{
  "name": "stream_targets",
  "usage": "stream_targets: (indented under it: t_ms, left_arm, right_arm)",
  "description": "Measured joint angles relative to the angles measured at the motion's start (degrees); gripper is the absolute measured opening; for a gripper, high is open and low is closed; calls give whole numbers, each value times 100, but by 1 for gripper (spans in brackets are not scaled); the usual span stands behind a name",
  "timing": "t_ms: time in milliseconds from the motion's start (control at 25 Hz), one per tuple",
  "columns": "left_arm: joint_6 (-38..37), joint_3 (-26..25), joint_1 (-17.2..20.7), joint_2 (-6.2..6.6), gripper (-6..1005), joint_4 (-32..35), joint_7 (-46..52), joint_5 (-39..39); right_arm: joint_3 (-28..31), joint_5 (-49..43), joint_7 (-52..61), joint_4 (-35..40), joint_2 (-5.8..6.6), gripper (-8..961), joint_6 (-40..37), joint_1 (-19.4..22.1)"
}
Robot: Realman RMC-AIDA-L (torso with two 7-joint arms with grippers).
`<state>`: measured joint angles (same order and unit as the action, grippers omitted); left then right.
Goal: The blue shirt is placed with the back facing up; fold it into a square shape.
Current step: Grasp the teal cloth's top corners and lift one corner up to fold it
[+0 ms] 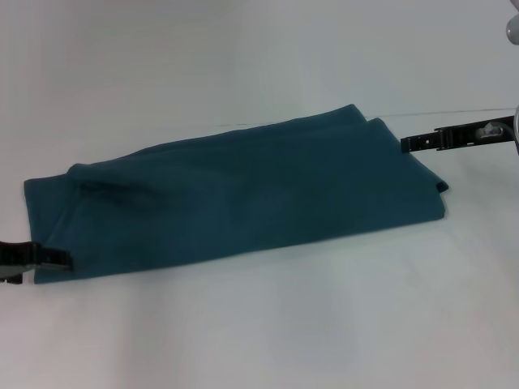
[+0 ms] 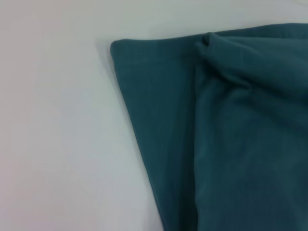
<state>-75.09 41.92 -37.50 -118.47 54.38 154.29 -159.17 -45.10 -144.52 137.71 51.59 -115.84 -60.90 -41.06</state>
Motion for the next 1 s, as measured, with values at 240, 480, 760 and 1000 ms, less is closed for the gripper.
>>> stream_targets:
  t_ms: [240,480,760,1000]
  left_arm:
    - [90,0,-33,-1,914,-117,3,-74]
    - [126,8,-72,-9,912,-198,5,-116]
    - [152,12,-154,-9,910,-337,41,-224]
    - [238,91,-218,-17,909,-402,50,-309]
  right_arm:
    - [-1,0,-1,-9,-15,921,17,-15]
    - [-7,1,1,-9,-26,920,17,-22]
    - [-8,3,15,20,-39,920,14,-25]
    - [-8,3,13,32,-53,919,11,-20]
